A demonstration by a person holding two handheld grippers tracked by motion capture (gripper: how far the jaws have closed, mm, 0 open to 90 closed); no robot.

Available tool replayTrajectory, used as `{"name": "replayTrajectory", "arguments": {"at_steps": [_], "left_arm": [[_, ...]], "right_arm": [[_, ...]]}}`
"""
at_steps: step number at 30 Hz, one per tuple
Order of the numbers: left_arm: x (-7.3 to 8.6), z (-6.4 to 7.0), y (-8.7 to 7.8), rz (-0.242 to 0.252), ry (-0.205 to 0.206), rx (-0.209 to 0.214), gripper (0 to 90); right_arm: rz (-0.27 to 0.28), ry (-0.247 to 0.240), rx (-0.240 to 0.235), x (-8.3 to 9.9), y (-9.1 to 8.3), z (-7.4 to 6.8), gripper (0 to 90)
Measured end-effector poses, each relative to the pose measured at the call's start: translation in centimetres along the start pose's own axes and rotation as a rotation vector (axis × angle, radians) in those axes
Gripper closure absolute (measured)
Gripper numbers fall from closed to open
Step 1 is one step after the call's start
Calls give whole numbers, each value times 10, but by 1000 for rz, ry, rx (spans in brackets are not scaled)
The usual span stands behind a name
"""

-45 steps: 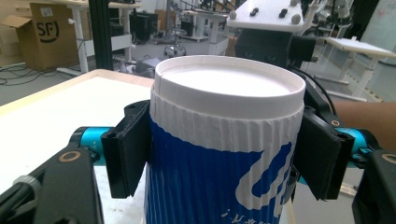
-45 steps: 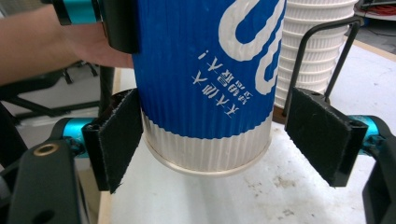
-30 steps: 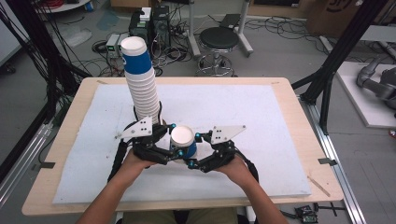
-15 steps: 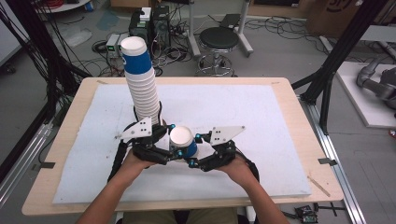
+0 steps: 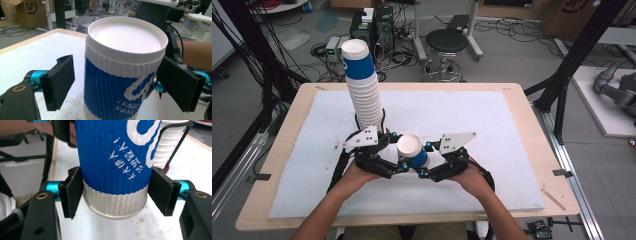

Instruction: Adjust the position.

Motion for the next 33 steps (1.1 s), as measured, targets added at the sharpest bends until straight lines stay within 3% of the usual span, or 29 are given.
{"name": "replayTrajectory", "arguments": {"at_steps": [10,27,33], "left_arm": [[-3,0,-5,-55,0,17,150],[-5,5,3,-172,25,66,154],[-1,5,8,-216,27,80,159]], "right_arm": [[-86,-31,0,5,-9,8,316],[-329,-180,-19,4,-19,10,313],[-374,-208,-27,3,-18,8,311]]}}
Point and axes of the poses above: each handheld gripper's, and its own axes: y roughly forward along the jaws, x roughly out of its underside, z roughly to its right, the point moved 9 cm from there along y, roughly forward along the jaws, and after that the axes turned 3 degrees about x, right-handed, at the moved point
